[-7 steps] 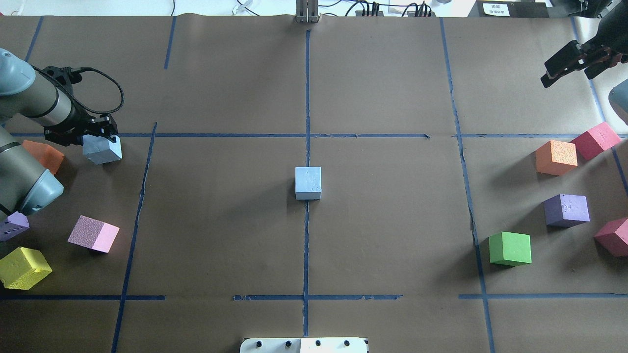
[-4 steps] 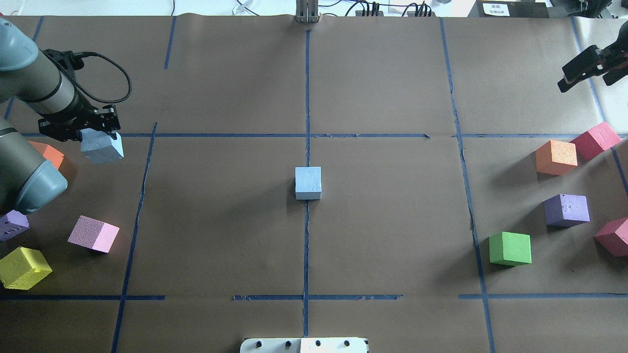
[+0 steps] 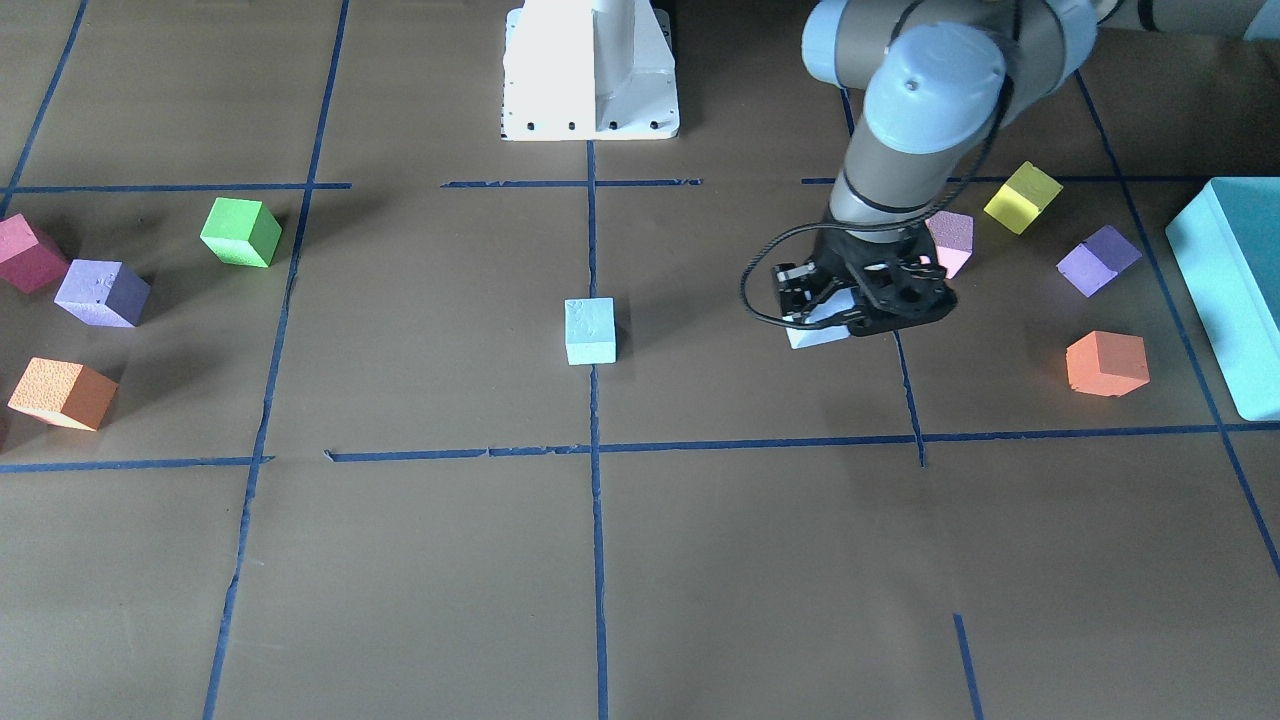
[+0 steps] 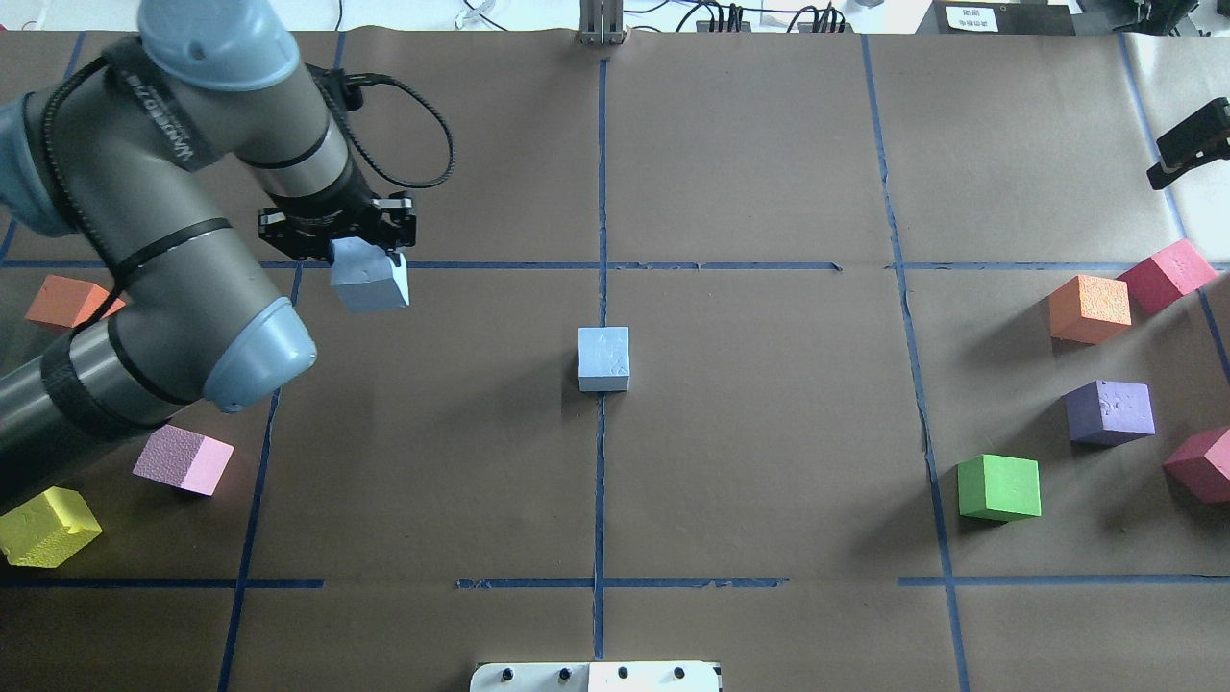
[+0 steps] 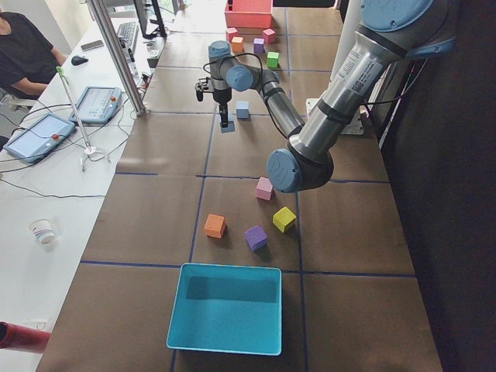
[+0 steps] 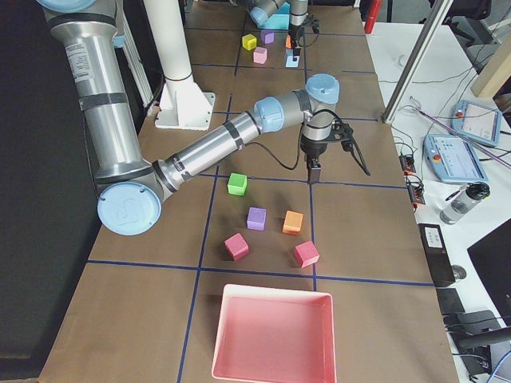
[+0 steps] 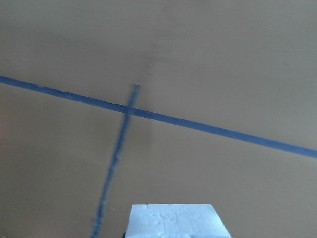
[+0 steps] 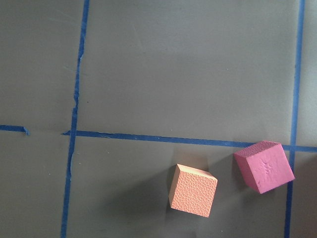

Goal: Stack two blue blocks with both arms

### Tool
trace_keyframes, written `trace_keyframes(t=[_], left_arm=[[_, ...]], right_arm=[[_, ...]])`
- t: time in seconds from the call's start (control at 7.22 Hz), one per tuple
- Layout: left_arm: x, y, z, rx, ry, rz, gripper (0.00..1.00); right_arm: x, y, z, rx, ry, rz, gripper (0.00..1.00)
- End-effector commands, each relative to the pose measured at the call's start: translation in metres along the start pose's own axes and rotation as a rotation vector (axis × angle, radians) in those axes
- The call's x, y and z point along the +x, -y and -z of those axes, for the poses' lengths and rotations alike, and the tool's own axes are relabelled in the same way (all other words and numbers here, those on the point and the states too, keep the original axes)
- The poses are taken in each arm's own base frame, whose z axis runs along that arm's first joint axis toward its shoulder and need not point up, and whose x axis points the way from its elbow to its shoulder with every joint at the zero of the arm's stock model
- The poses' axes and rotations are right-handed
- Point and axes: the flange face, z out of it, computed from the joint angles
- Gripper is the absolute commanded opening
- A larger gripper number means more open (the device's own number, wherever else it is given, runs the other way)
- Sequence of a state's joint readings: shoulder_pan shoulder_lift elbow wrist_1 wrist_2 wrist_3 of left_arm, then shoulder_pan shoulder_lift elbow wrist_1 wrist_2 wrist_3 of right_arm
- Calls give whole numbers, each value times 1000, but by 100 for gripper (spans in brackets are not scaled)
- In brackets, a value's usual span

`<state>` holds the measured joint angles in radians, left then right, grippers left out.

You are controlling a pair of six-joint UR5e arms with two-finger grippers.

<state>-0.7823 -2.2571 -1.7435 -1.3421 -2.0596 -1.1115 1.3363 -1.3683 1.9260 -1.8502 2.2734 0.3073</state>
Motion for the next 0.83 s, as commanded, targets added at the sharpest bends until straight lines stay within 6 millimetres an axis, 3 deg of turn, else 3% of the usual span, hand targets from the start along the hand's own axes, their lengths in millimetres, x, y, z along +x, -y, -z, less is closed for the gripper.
trace_keyframes(t=[0.0,0.28,0.42,0.69], left_arm=[[103,-8,15,-15,-42,-68,4],[174,-38,-3,-17,-16,-107,5],[184,-34,-11,-19,-17,-97,5],[196,-49,-37,-39,-28,-103,5]], right_arm=[[48,-16,1,-6,-4,-73,100],[108,-29,-1,-28,81,2,100],[134,-32,-6,-35,124,26,100],[148,-39,-7,-36,139,8,100]])
